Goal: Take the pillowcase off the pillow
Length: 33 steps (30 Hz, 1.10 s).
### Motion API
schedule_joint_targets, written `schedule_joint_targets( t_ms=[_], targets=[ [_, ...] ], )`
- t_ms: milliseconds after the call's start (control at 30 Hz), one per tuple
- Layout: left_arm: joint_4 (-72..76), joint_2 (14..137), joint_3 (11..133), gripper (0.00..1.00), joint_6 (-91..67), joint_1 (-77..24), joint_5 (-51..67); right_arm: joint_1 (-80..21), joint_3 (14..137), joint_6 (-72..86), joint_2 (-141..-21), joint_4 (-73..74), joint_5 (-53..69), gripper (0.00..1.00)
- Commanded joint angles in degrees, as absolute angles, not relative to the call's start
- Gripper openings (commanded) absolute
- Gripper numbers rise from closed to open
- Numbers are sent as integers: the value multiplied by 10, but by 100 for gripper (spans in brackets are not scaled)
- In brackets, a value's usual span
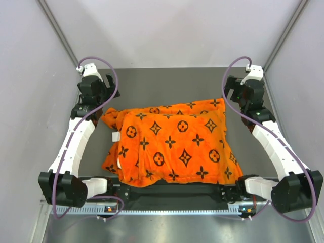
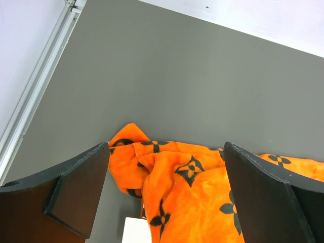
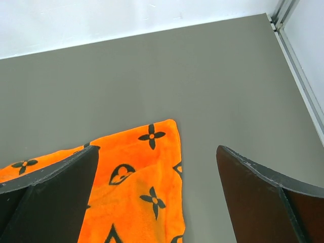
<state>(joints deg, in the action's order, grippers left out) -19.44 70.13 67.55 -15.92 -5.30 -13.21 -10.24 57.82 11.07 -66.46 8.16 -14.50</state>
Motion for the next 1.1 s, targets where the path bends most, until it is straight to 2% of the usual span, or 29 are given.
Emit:
schedule_joint_targets(
  t_ms=[0,633,1067],
  targets=[
    [-190,693,705,99,-156,-54,-145,-100,603,110,-669,60,-151,100],
    [-185,702,712,98,-119,-61,-147,-100,608,113,-684,54,-143,100],
    [-373,785,752,97,-197,-98,-45,-105,592,126,-681,126,-80,100]
  ],
)
